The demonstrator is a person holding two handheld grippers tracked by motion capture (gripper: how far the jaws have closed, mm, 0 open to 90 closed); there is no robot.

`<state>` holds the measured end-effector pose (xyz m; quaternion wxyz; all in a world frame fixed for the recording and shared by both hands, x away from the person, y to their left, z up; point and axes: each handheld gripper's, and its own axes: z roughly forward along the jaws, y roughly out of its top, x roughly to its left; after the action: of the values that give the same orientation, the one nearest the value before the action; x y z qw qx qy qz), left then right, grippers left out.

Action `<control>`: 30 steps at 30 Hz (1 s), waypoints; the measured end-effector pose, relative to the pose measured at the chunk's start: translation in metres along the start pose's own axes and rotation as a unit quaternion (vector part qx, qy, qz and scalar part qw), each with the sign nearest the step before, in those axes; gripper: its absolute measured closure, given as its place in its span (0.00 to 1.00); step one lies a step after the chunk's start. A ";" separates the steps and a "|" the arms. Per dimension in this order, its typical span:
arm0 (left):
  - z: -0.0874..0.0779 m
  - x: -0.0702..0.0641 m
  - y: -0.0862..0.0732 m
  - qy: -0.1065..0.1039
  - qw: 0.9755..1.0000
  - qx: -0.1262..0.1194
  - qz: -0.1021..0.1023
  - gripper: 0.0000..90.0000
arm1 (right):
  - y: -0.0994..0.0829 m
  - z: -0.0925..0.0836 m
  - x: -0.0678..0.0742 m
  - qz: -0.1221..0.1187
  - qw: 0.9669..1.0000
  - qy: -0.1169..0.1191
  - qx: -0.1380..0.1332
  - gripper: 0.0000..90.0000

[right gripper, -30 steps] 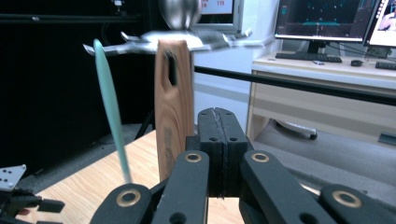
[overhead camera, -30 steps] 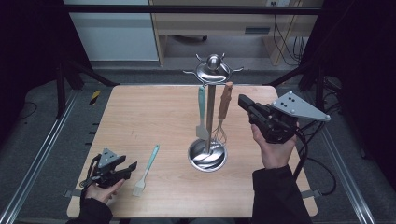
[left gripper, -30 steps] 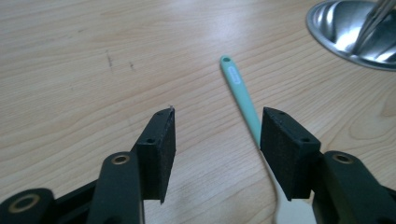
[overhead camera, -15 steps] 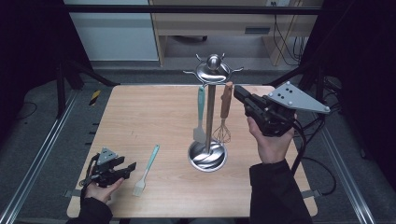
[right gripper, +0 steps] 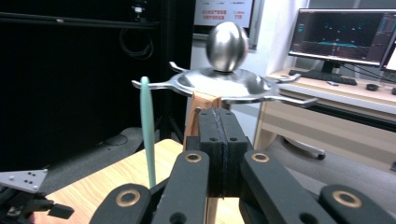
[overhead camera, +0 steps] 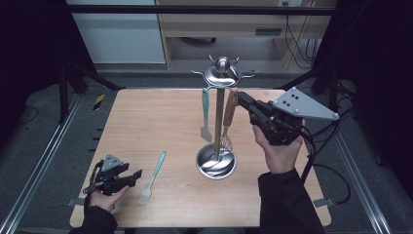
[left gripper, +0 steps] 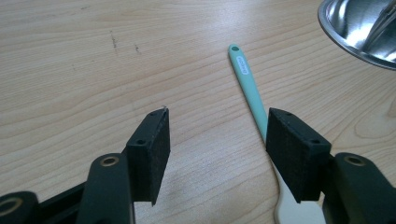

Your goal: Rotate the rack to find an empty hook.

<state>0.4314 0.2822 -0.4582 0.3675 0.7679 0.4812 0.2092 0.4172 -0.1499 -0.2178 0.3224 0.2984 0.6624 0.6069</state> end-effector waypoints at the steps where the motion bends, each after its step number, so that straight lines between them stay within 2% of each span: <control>1: 0.000 0.000 0.000 -0.001 1.000 -0.001 0.000 0.44 | 0.000 0.000 0.001 -0.001 1.000 0.003 0.000 1.00; 13: 0.000 0.000 0.000 -0.001 1.000 0.000 0.001 0.43 | 0.001 0.006 0.016 -0.005 1.000 0.029 -0.001 1.00; 18: -0.001 0.000 0.000 -0.001 1.000 -0.001 0.001 0.43 | 0.001 0.006 0.016 -0.003 1.000 0.030 -0.003 1.00; 22: -0.001 0.000 0.000 -0.001 1.000 0.000 0.001 0.43 | -0.003 0.002 0.009 0.003 1.000 0.017 -0.002 1.00; 30: 0.000 0.000 0.000 -0.002 1.000 0.002 0.001 0.43 | -0.007 -0.003 -0.019 0.023 0.999 -0.038 0.004 1.00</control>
<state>0.4315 0.2819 -0.4581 0.3670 0.7694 0.4801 0.2072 0.4269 -0.1674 -0.2237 0.3324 0.3375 0.6449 0.5998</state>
